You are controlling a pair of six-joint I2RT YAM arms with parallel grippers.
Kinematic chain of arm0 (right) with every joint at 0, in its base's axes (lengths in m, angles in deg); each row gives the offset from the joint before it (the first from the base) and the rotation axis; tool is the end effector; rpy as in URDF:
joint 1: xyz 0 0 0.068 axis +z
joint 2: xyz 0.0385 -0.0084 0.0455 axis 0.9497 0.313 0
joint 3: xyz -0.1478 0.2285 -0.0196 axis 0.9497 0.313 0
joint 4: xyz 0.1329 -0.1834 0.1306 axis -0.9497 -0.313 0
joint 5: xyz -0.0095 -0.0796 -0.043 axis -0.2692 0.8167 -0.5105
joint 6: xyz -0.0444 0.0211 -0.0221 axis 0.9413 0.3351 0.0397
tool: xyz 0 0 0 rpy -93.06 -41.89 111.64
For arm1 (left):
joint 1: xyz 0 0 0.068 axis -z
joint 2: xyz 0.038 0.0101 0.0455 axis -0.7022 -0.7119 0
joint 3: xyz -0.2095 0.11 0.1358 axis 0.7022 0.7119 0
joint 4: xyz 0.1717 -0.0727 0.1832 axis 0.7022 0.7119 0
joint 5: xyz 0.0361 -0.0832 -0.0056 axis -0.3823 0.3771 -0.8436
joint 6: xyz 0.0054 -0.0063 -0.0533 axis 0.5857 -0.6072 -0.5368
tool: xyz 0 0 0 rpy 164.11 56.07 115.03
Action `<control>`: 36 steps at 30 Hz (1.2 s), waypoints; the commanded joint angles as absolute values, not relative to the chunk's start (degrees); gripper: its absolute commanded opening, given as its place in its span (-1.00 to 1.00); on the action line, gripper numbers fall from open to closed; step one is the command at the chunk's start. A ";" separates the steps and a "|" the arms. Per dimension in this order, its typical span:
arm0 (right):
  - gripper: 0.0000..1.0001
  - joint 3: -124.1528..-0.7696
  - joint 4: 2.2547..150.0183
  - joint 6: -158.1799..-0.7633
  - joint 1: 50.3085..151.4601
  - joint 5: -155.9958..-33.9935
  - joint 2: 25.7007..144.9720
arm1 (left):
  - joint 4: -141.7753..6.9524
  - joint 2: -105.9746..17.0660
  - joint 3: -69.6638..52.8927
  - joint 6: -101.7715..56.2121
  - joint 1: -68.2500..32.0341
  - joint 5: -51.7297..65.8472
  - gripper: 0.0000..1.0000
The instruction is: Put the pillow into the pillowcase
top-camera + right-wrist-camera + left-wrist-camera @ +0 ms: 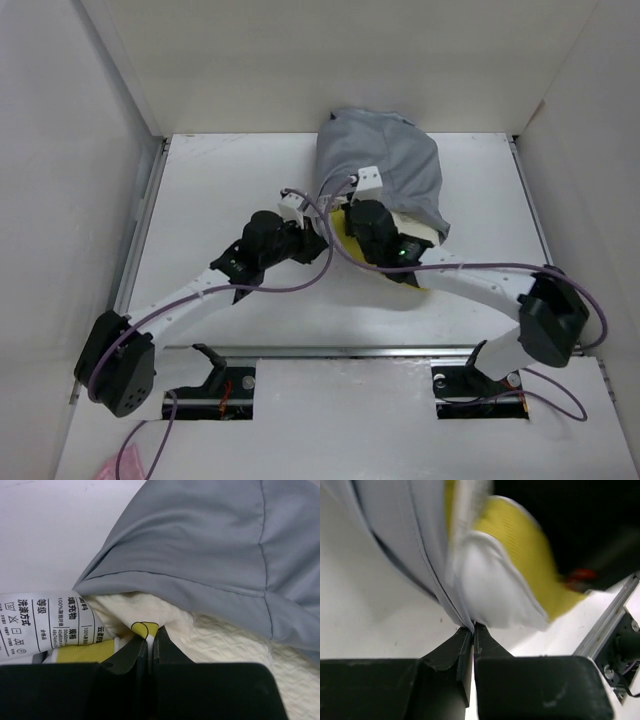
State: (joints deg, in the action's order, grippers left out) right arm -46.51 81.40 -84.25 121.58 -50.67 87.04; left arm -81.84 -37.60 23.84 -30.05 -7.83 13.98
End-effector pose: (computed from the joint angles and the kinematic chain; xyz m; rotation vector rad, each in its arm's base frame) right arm 0.2312 0.2408 0.3020 -0.1809 1.8207 0.1478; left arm 0.2132 -0.1710 0.2719 0.4882 1.8073 -0.9217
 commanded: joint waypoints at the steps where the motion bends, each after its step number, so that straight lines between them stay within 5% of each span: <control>1: -1.00 -48.26 102.81 -77.59 122.02 -38.05 95.64 | -80.61 -29.88 25.20 -34.84 -6.20 19.64 -1.00; 12: -0.95 -43.07 99.43 -82.68 123.26 -43.84 101.02 | -60.04 -14.14 24.58 -41.07 -6.73 -4.95 -1.00; 15: -0.23 -43.60 97.66 -82.33 123.26 -55.99 99.45 | -58.20 -15.54 23.71 -42.57 -6.73 -7.44 -1.00; 16: 0.21 -43.60 95.74 -81.28 123.26 -59.72 97.00 | -58.19 -16.15 23.10 -42.05 -6.73 -6.83 -1.00; 18: 0.43 -45.17 92.48 -81.27 123.26 -68.49 94.36 | -57.66 -17.56 22.22 -40.56 -6.73 -4.73 -1.00; 20: 0.47 -45.89 86.85 -81.27 123.26 -72.31 90.15 | -57.66 -18.17 22.21 -41.35 -6.73 -5.33 -0.63; 21: 0.69 -46.50 85.53 -82.05 123.26 -74.50 88.65 | -58.36 -19.14 22.21 -41.35 -6.73 -5.33 -0.40; 23: 0.77 -48.08 79.76 -82.67 123.26 -76.10 83.92 | -58.98 -20.54 20.90 -39.69 -6.73 -3.85 -0.23; 30: 0.87 -52.92 55.87 -93.89 121.16 -57.23 75.72 | -63.73 -30.21 17.12 -32.74 -2.78 4.33 0.67; 36: 0.87 -47.48 50.02 -98.93 100.35 -67.39 71.94 | -62.85 -43.21 4.75 -23.43 10.04 -3.47 0.76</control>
State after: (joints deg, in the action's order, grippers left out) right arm -50.20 58.60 -94.11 108.86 -64.59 72.83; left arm -60.29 -40.14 11.95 -30.20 5.37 -0.10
